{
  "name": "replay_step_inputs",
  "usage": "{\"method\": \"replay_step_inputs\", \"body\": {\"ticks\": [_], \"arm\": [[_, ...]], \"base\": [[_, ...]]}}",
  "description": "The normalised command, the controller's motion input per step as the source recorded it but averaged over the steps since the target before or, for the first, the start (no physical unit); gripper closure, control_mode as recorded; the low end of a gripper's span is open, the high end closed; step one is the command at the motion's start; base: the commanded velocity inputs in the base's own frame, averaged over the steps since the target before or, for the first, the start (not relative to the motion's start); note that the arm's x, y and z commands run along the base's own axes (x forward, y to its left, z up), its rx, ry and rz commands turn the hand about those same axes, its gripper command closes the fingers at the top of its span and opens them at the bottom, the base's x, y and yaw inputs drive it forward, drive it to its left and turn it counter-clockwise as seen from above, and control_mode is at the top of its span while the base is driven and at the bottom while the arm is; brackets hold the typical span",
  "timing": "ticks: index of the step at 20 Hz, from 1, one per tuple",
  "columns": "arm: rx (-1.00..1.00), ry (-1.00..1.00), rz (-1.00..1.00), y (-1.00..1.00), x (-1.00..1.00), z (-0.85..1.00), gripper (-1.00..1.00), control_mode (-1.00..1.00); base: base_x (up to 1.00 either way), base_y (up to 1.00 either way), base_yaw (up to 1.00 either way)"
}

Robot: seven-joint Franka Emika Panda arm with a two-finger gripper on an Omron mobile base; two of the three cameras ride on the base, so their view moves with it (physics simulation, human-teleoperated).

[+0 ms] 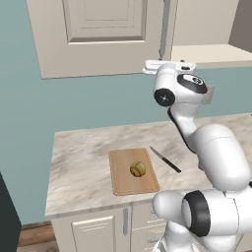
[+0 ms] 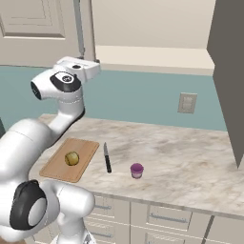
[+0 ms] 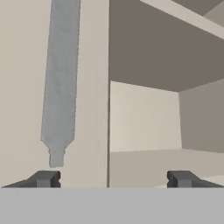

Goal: Pick the bread, place it on the cutting board, pick the jam, place it on the counter, and close the cabinet.

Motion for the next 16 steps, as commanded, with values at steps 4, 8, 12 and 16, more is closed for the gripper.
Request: {"method": "replay_step_inputs", "body": {"ticks": [4, 8, 12, 16], "arm": [[0.0, 0.0, 0.03, -0.01, 0.35, 0.0, -1.0, -1.0], [0.0, 0.0, 0.03, 0.0, 0.33, 0.0, -1.0, -1.0], [0.0, 0.0, 0.04, -0.06, 0.11, 0.0, -1.0, -1.0], [0.0, 0.0, 0.04, -0.21, -0.02, 0.0, -1.0, -1.0]], "base": [[0.0, 0.0, 0.0], [0.0, 0.0, 0.0], [0.0, 0.0, 0.0], [0.0, 0.0, 0.0]]}}
